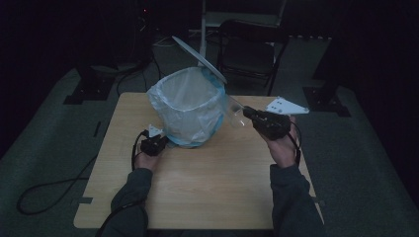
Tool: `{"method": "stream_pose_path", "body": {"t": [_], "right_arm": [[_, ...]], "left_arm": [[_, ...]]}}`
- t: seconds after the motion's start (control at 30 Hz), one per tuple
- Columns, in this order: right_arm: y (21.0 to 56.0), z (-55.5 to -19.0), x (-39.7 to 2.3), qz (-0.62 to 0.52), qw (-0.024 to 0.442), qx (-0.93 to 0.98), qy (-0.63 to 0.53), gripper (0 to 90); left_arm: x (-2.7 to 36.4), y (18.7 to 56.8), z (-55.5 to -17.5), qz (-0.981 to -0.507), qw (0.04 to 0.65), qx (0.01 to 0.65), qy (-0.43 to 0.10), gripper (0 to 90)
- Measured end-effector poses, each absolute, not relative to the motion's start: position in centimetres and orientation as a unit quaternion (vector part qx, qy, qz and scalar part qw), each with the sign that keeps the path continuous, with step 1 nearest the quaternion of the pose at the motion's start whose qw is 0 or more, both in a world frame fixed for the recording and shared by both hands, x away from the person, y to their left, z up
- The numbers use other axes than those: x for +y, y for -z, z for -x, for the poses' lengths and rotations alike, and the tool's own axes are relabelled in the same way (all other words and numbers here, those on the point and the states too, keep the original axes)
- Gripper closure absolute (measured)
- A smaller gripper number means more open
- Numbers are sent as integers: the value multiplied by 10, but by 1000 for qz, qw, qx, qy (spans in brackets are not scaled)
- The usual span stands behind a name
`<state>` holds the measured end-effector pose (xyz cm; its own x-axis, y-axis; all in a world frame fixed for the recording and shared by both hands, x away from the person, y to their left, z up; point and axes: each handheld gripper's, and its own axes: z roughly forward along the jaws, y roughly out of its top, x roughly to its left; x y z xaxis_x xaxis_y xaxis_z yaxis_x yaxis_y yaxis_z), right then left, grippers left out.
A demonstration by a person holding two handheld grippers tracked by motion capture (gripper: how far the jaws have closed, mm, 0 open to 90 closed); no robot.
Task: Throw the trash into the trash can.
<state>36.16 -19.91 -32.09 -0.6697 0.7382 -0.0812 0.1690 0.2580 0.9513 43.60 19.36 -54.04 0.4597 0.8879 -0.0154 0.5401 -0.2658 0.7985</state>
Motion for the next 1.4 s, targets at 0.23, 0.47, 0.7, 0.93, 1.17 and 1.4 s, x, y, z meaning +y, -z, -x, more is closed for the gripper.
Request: {"method": "stream_pose_path", "body": {"t": [0.23,0.47,0.7,0.93,1.17,1.4], "right_arm": [[315,-366,-191,-297,271,748,-528,863],[313,-372,-182,-293,266,750,-530,863],[309,-379,-176,-291,260,748,-536,863],[303,-385,-167,-288,256,749,-539,863],[300,-392,-158,-289,255,748,-540,862],[297,-399,-151,-290,253,749,-540,862]], "left_arm": [[194,540,-436,-763,384,468,-226,900],[194,540,-436,-762,385,469,-226,900],[194,541,-436,-762,386,468,-227,900],[194,541,-436,-762,386,469,-226,900],[194,541,-436,-762,385,469,-226,900],[194,540,-436,-762,386,469,-225,900]]}}
